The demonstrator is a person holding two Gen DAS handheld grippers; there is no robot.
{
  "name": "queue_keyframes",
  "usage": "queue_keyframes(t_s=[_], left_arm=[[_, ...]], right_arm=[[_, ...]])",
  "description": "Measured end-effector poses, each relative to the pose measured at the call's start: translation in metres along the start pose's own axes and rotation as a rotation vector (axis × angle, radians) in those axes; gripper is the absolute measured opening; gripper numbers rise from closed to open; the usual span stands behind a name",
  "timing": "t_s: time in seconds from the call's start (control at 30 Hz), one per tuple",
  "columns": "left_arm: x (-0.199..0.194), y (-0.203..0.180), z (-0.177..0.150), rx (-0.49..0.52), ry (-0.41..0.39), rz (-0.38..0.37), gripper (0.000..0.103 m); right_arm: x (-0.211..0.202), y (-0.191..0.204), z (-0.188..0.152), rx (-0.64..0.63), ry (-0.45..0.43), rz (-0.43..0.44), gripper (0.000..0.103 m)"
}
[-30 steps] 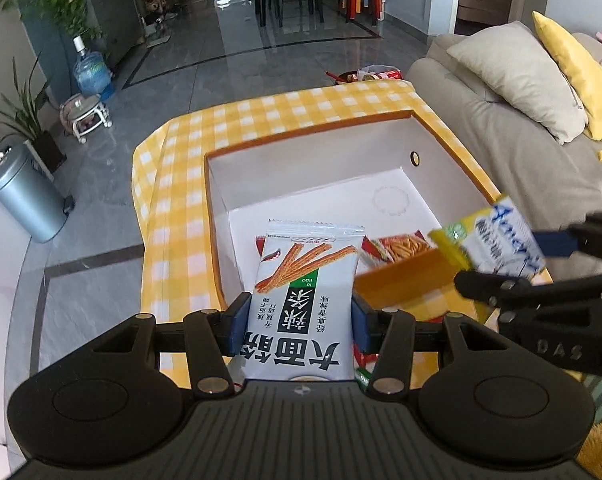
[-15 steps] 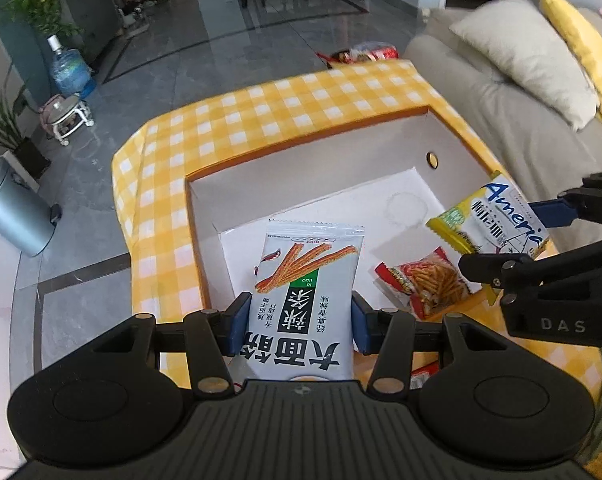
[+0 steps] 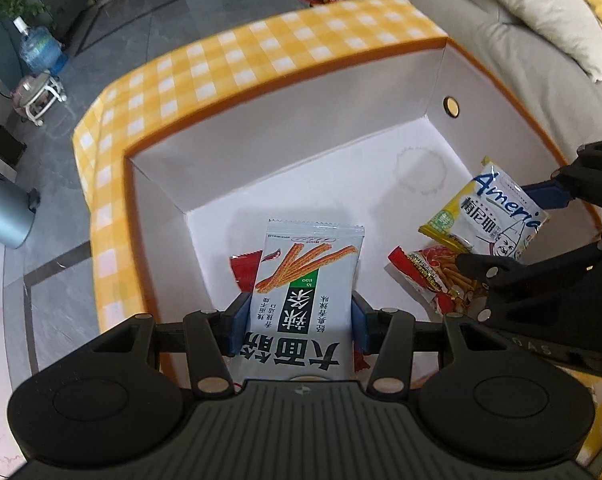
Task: Organize snacks
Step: 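Lower both packets into the box and open both tools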
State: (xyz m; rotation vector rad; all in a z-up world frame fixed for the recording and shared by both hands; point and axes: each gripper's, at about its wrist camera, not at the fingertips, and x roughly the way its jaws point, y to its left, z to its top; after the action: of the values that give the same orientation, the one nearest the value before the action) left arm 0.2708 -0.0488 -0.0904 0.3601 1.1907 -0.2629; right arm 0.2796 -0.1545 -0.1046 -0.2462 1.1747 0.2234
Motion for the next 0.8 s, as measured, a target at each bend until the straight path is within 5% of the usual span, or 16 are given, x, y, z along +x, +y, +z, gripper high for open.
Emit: queue_keyframes(t_s=[0.43,0.8], left_arm=[[0.031,-0.004,0.003,0.015,0.086,0.018,0.057],[0.017,-0.009,-0.004,0.045,0.024,0.045,0.069]], right_arm=[[0.025,0.001,0.008,-0.010,0.056,0.002,0.058],[0.017,0.001,0.003,-0.015,0.031,-0.028,0.071]])
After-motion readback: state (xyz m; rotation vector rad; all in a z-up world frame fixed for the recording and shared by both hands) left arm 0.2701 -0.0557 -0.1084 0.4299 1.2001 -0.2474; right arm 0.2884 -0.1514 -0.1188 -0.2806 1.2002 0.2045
